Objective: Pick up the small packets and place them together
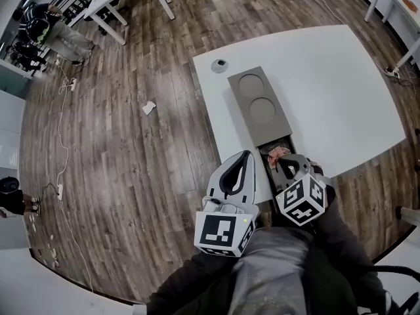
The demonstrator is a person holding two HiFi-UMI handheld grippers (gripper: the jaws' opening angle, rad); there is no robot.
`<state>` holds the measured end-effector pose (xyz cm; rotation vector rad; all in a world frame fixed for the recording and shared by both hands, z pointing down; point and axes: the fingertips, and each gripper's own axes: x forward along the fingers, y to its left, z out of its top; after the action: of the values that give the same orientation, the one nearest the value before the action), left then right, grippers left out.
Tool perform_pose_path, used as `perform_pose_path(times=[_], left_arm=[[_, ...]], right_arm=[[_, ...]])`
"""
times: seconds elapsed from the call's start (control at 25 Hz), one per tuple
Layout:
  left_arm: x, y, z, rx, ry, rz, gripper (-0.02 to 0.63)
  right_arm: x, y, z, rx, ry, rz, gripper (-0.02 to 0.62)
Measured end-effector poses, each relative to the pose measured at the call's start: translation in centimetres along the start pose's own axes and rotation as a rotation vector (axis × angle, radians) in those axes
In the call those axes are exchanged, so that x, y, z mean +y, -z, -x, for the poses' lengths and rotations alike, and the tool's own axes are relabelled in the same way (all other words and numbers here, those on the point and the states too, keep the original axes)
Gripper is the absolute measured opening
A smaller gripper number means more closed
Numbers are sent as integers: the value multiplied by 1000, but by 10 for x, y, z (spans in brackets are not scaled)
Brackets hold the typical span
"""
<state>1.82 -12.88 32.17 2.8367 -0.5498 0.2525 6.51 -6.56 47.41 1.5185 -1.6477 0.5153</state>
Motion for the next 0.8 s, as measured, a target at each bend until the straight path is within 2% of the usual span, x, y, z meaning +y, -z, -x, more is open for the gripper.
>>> perform_pose_path(times=[0.4,0.56,0.8], left_arm=[[-29,-14,21,-31,91,-51,3],[-26,-17,20,-36,81,-56,3],[-9,-27,6,-34,32,-56,3]], right_arm=[[3,-14,50,-89,96,-60,8],[-5,-22,51,-113,102,-58,8],[-40,-54,39,-154,99,-32,8]])
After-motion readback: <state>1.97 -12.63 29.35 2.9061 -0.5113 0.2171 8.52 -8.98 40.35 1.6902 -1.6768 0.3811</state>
